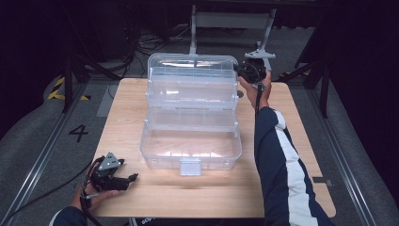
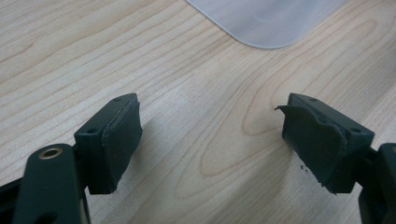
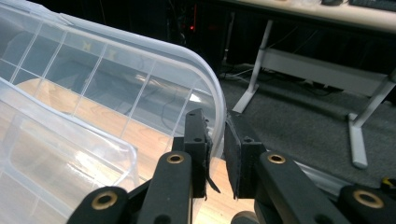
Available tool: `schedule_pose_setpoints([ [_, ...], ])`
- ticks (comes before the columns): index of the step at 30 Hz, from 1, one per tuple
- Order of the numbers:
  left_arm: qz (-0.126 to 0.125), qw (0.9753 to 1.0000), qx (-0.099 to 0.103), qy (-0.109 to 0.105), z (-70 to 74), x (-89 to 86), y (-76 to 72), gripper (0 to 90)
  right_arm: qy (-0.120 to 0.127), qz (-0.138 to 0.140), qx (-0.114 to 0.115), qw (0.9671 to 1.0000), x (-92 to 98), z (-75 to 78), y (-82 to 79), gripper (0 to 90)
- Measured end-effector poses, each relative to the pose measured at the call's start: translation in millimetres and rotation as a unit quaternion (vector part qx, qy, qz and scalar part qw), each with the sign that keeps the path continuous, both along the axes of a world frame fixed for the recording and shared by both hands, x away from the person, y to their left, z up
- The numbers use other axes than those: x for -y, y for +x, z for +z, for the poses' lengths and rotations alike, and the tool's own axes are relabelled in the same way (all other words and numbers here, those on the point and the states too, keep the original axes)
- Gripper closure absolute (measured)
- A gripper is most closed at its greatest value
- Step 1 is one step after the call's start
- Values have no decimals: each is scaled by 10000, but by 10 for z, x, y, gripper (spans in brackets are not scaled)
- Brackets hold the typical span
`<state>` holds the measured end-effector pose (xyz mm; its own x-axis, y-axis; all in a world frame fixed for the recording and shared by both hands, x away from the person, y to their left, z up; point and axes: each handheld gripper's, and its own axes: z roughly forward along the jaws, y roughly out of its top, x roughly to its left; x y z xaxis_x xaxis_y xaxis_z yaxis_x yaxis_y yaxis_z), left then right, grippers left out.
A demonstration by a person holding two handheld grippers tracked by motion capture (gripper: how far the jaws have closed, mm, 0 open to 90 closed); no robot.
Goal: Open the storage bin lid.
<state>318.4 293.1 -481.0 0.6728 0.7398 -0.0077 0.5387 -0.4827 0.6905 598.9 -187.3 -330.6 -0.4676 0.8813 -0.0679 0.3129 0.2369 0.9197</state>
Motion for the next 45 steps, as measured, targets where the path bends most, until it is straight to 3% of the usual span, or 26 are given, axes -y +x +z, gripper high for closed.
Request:
schedule_pose_setpoints([
  [12,-1,10000,44,77,6,-3,3,200,-211,-20,-123,9997,-30,-88,118,787],
  [15,139,9999,-61,-21,0,15,-27,200,-245,-11,-206,9995,-32,-133,171,786],
  [18,123,9999,-93,-7,6,11,-28,200,-268,2,-295,9992,-47,-168,226,785],
  [19,100,9999,6,36,4,6,-18,201,-312,3,-321,9990,-51,-182,244,785],
  [30,126,9999,13,10,0,6,-19,200,-484,-82,-481,9976,-80,-349,334,789],
  [36,125,9999,10,13,1,6,-18,200,-499,-79,-653,9966,-72,-444,364,794],
  [39,124,9999,13,-1,-1,6,-19,200,-346,-77,-647,9973,-47,-461,358,796],
  [45,127,9999,9,11,1,6,-19,200,-385,-72,-665,9970,-48,-451,353,796],
])
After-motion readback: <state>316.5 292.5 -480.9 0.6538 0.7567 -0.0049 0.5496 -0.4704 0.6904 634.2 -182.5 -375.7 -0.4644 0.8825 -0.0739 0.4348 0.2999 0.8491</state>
